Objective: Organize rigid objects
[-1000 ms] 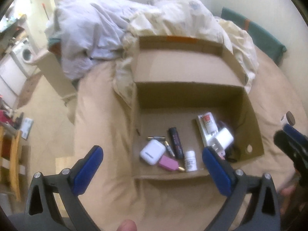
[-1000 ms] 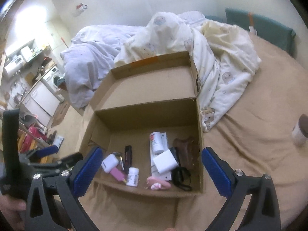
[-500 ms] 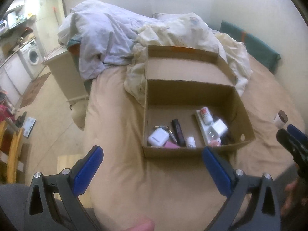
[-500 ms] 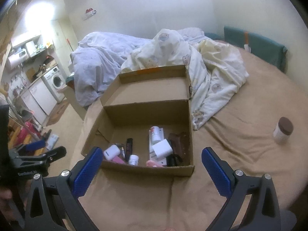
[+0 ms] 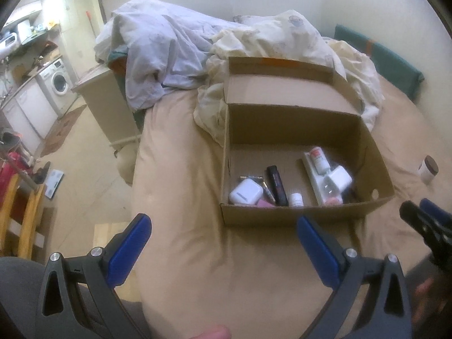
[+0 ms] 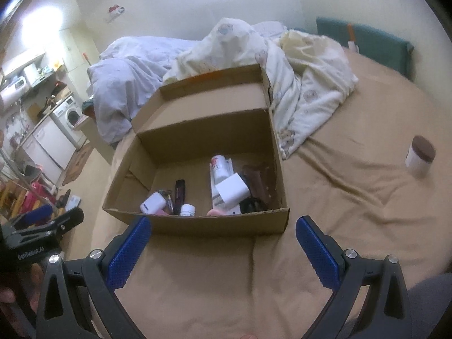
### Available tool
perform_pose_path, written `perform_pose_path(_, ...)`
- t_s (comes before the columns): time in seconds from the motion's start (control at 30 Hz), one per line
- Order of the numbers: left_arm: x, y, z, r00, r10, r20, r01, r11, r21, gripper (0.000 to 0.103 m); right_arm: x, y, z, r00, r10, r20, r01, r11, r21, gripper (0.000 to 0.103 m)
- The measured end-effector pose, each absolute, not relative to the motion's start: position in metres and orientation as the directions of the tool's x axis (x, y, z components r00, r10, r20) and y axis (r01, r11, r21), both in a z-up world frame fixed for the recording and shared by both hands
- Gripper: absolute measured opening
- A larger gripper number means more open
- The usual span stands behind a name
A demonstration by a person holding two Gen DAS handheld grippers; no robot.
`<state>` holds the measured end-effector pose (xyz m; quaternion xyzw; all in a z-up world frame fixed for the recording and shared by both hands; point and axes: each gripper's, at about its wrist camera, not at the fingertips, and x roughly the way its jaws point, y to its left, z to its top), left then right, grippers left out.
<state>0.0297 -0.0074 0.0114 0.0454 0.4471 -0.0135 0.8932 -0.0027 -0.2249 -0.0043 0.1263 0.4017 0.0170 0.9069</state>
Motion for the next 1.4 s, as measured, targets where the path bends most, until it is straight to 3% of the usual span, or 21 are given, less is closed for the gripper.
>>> perform_pose_path(1.4,0.031,-0.01,0.0101,0.584,0.005,-0.812,0.071,0.996,0.058,0.102,0.0026,-0.2309,-0.0094,0.664,0.103,-0.741,0.11,0.966,0.233,0.103)
